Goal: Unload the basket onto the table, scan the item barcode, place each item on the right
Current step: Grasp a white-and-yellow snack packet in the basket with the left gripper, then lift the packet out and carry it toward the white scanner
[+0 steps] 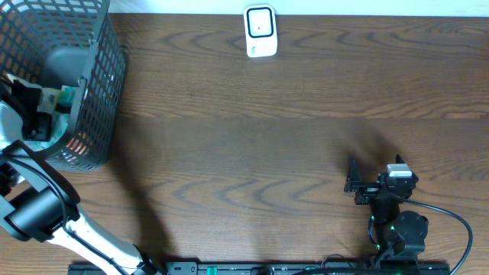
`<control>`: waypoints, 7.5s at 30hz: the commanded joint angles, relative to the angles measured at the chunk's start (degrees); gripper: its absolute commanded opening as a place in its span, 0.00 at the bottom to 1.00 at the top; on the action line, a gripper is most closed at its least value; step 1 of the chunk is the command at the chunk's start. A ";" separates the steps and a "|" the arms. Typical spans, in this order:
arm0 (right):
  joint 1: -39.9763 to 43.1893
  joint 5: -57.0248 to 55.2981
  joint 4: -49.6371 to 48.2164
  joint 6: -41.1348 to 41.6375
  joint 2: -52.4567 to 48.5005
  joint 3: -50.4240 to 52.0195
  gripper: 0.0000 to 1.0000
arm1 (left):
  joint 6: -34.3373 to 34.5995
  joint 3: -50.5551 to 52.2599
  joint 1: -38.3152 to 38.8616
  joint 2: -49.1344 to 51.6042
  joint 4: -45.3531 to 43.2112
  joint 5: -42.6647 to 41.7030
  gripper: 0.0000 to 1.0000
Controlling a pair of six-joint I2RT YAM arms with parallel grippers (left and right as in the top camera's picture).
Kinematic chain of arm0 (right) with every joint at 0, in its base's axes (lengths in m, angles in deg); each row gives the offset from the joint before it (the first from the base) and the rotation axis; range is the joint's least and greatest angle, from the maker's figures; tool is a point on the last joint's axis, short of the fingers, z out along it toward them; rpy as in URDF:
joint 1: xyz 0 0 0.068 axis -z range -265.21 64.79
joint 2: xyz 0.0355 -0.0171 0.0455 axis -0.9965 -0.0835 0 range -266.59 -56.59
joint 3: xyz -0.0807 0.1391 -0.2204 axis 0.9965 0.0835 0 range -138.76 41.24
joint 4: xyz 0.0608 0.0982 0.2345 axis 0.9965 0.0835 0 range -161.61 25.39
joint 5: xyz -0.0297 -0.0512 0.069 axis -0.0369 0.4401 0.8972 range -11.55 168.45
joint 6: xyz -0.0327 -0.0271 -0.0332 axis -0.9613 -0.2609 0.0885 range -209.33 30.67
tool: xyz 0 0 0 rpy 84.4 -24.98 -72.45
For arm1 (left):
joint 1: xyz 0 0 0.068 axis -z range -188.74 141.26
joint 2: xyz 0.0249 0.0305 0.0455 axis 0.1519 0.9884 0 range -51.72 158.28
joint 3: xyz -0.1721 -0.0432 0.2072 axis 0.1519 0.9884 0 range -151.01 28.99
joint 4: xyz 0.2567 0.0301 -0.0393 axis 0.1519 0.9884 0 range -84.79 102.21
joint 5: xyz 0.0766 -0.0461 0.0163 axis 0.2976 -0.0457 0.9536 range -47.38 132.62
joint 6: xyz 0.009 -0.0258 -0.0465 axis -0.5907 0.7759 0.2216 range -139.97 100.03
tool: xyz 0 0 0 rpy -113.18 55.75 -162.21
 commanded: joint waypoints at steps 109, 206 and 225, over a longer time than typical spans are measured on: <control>0.26 -0.04 0.24 0.59 0.24 0.07 0.99 | 56.41 -0.11 52.92 -11.56 16.44 -25.81 0.98; 0.26 -0.04 0.24 0.59 0.24 0.07 0.99 | 42.16 -0.39 46.64 0.35 18.80 -23.43 0.07; 0.26 -0.04 0.24 0.59 0.24 0.07 0.99 | 52.17 0.92 60.15 -3.72 14.05 37.51 0.07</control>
